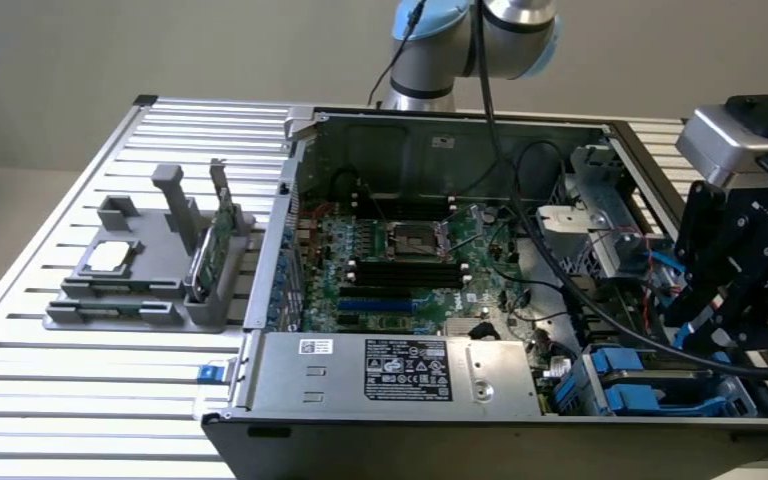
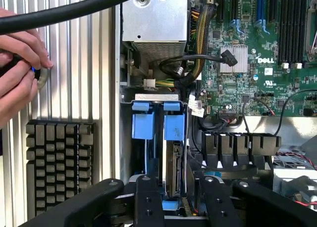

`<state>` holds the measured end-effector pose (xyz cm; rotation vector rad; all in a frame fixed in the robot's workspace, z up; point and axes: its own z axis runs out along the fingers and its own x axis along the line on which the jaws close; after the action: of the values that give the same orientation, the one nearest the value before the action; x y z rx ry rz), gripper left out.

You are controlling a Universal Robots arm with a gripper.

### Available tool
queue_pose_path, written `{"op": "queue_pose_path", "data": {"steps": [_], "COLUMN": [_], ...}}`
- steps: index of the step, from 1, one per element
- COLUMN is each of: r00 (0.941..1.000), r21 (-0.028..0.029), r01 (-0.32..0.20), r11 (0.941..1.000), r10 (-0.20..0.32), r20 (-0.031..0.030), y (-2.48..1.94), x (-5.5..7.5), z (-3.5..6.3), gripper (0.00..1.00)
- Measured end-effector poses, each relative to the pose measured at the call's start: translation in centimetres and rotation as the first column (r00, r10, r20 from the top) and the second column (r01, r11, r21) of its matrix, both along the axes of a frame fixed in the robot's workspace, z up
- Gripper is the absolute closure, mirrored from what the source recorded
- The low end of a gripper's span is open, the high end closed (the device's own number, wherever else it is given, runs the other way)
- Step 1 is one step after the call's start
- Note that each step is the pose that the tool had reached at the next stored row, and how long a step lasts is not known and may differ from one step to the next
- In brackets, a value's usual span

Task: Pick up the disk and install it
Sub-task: 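Insert the disk into the insertion slot, then insert the first disk wire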

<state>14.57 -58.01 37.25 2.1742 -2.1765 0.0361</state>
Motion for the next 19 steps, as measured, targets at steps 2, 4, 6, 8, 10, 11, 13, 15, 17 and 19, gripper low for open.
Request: {"op": "queue_pose_path", "data": {"steps": [2, 4, 6, 8, 10, 11, 13, 15, 17, 19], "r00": [1.0, 1.0, 1.0, 1.0, 1.0, 1.0, 1.0, 1.0, 1.0, 1.0], "r21": [0.0002, 0.0001, 0.0001, 0.0001, 0.0001, 0.0001, 0.0, 0.0001, 0.0, 0.0001], "r01": [0.0, 0.0, 0.0, 0.0, 0.0, 0.0, 0.0, 0.0, 0.0, 0.0], "r11": [1.0, 1.0, 1.0, 1.0, 1.0, 1.0, 1.0, 1.0, 1.0, 1.0], "r10": [0.0, 0.0, 0.0, 0.0, 0.0, 0.0, 0.0, 0.0, 0.0, 0.0], "r20": [0.0, 0.0, -0.0001, 0.0, 0.0, 0.0, 0.0, 0.0, 0.0, 0.0], "y": [0.0, 0.0, 0.0, 0.0, 0.0, 0.0, 0.0, 0.0, 0.0, 0.0], "x": [0.0, 0.0, 0.0, 0.0, 0.0, 0.0, 0.0, 0.0, 0.0, 0.0], "z": [0.01, 0.01, 0.01, 0.01, 0.02, 0.02, 0.02, 0.01, 0.02, 0.02], "gripper": [0.64, 0.64, 0.64, 0.64, 0.64, 0.64, 0.64, 0.64, 0.64, 0.64]}}
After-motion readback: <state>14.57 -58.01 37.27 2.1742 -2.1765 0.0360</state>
